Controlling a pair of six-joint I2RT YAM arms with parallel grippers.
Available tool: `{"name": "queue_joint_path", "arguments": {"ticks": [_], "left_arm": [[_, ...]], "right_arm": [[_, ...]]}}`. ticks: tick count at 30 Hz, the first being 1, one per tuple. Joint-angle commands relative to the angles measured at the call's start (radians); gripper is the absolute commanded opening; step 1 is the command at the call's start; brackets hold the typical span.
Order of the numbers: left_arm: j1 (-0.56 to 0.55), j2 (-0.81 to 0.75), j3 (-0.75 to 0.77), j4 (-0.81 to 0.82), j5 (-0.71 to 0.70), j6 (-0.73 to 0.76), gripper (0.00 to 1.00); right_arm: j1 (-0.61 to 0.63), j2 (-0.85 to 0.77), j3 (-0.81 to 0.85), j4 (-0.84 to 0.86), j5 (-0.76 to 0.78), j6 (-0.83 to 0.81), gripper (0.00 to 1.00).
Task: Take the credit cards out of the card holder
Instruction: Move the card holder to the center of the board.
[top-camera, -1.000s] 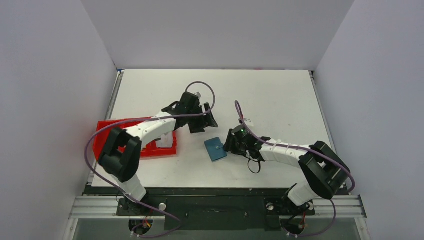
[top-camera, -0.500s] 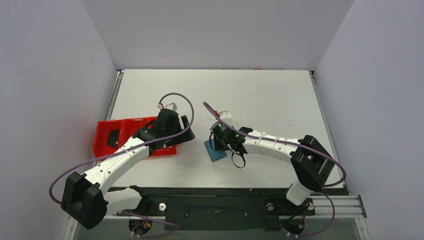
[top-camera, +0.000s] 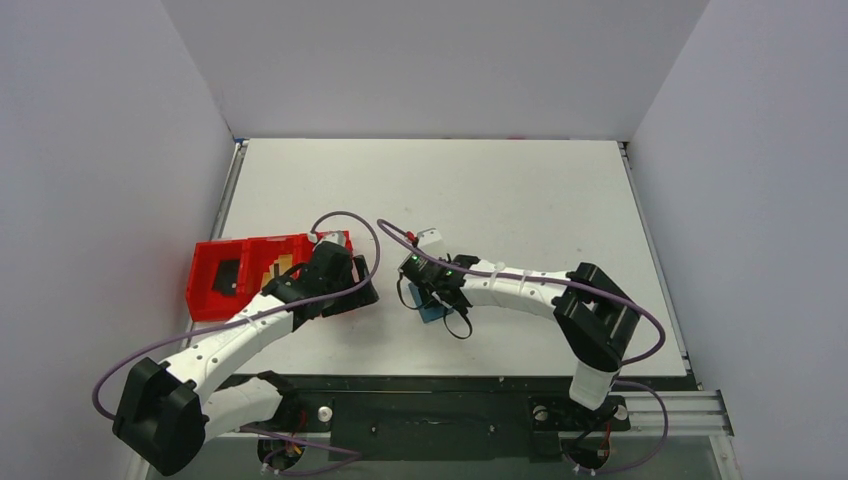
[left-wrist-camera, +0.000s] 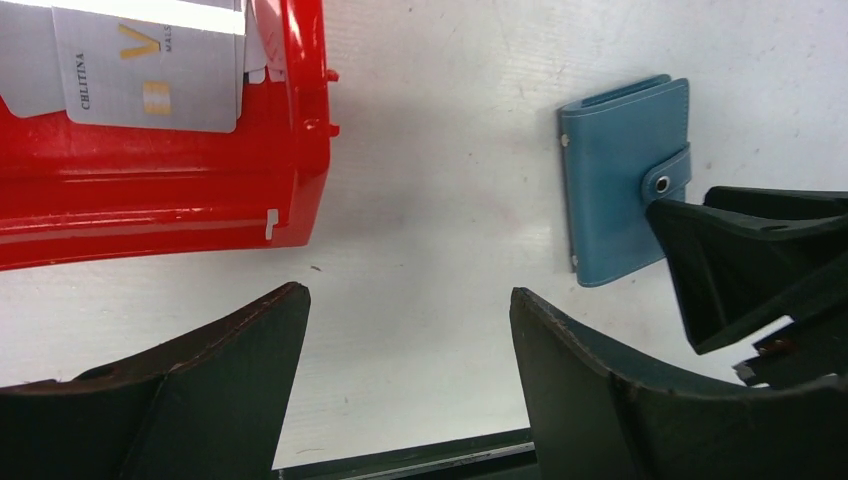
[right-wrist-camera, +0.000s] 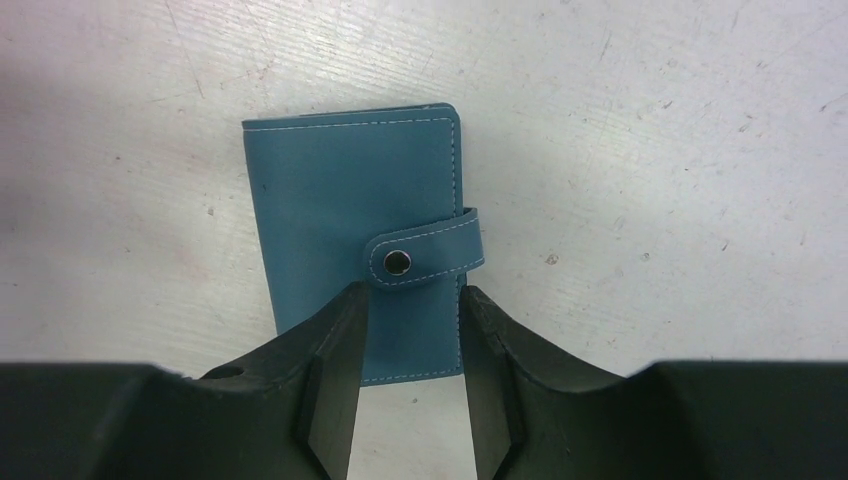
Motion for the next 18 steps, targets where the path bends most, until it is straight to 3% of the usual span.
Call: {"name": "queue_joint_path", "arguments": {"ticks": [1,13,18], "left_arm": [[0.005,-0.015,-0.020,0.073,0.018,-0.024,0.72],[0.004,0.000,-0.019,0.087,0.035,-0.034,0.72],[0.000,0.006,-0.026,0.100,0.043,-0.039,0.72]], "right_arm": [[0.026,0.002,0.056,-0.025,0.091,-0.017,0.36],[0.026,0.101,0.082,-0.021,0.069,-0.034,0.34],[0.026,0.102,0.059,-0.015,0.059,-0.008,0.23]]}}
